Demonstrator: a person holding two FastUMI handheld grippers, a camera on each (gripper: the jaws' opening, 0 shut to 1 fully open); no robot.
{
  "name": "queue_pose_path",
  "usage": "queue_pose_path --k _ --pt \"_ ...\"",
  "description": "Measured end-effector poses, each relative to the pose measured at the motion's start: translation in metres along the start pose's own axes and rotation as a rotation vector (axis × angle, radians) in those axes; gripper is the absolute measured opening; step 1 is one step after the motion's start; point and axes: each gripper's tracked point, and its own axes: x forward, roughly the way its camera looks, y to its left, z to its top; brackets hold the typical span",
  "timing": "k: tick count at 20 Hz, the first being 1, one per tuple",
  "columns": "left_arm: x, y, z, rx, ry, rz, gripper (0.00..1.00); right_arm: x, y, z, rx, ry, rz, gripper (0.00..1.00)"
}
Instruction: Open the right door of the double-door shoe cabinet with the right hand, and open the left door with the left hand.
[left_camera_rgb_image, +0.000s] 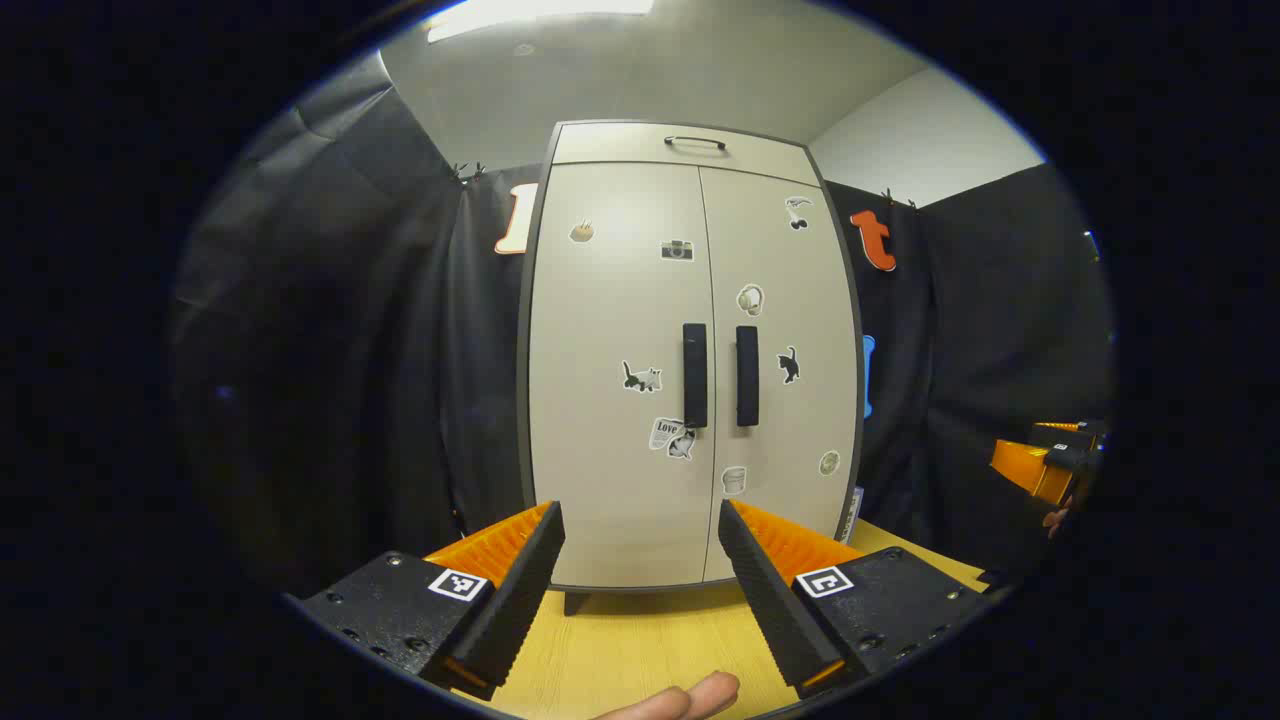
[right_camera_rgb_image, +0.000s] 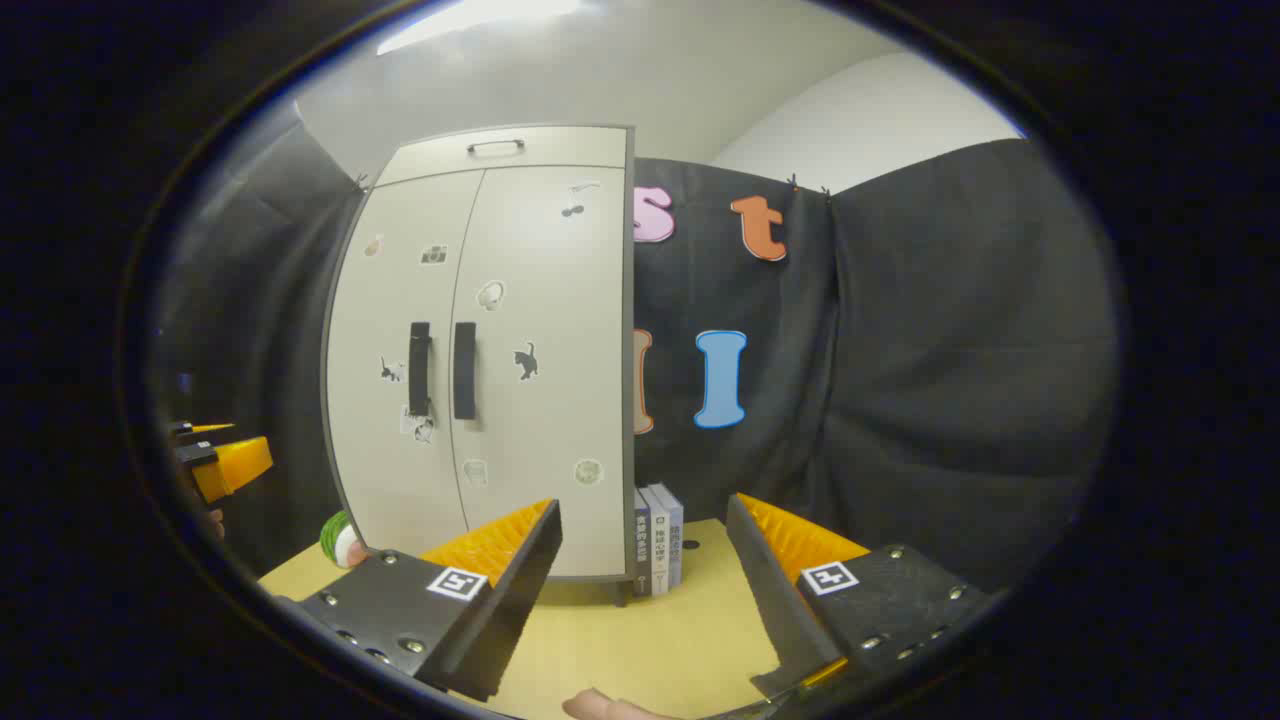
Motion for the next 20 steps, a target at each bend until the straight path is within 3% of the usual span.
queue_pose_path --k 4,8,13,20 --pt "0.001 -0.007 0.000 0.017 0.001 -0.002 0.96 -0.005 -0.001 -0.001 0.000 0.002 0.009 0.98" --pt "-0.002 -0.010 -0.001 -0.033 0.002 -0.014 0.96 -0.011 0.001 -0.004 -0.018 -0.001 0.025 0.98" --pt "-0.002 -0.010 0.000 0.000 -0.010 -0.010 0.96 -0.014 0.002 -0.008 -0.008 0.005 0.038 0.99" --pt "-0.005 -0.017 -0.009 -0.023 -0.008 -0.058 0.96 -0.004 0.004 -0.018 -0.020 0.023 0.031 0.96"
